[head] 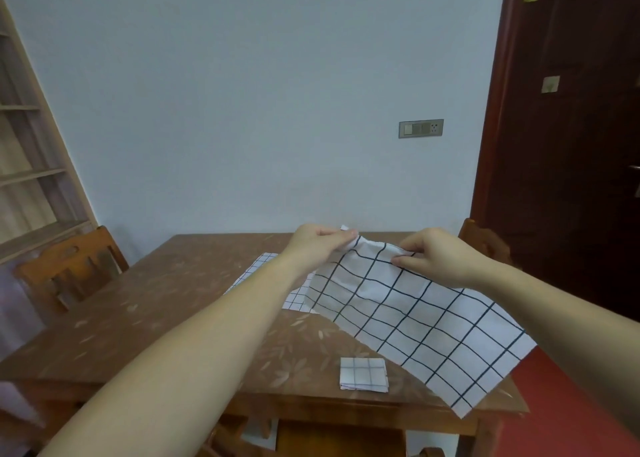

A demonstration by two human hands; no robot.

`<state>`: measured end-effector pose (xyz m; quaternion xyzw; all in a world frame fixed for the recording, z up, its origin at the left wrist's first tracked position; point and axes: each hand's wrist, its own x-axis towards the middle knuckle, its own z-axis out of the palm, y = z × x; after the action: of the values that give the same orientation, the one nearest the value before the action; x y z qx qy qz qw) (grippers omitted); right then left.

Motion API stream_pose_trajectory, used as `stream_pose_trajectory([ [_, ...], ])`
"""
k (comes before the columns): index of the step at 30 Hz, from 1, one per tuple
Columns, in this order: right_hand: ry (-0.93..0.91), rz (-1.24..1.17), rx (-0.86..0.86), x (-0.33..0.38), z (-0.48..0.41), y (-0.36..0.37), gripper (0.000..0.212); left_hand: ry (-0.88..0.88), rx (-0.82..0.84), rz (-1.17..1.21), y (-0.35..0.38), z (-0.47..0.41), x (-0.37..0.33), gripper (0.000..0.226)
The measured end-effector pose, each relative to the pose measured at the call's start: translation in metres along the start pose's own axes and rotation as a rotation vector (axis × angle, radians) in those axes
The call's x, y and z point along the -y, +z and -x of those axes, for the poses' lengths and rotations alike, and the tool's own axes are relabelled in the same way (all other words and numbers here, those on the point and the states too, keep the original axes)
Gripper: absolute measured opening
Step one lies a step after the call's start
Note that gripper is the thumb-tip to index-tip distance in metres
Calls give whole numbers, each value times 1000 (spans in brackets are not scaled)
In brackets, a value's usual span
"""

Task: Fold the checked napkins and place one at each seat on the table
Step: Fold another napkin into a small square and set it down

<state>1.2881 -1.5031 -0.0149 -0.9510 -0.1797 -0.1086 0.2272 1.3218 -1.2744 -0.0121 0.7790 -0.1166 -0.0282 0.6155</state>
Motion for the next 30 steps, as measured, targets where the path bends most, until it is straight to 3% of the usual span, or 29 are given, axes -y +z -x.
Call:
stream_pose_trajectory([
  [9, 27, -26, -19, 1, 4, 6, 48, 143, -85, 20, 0, 2, -7, 14],
  [16, -1, -232, -131, 26, -7, 7, 19, 311, -99, -69, 6, 3, -29, 12],
  [21, -70, -307, -174, 46, -16, 3, 46, 394, -117, -154, 5, 2, -33, 14],
  [26, -63, -254, -115, 50, -17, 1, 48, 391, -133, -172, 4, 10, -34, 15],
  [30, -8, -178, -52, 49, -14, 5, 49, 392, -248, -127, 0, 10, -38, 18],
])
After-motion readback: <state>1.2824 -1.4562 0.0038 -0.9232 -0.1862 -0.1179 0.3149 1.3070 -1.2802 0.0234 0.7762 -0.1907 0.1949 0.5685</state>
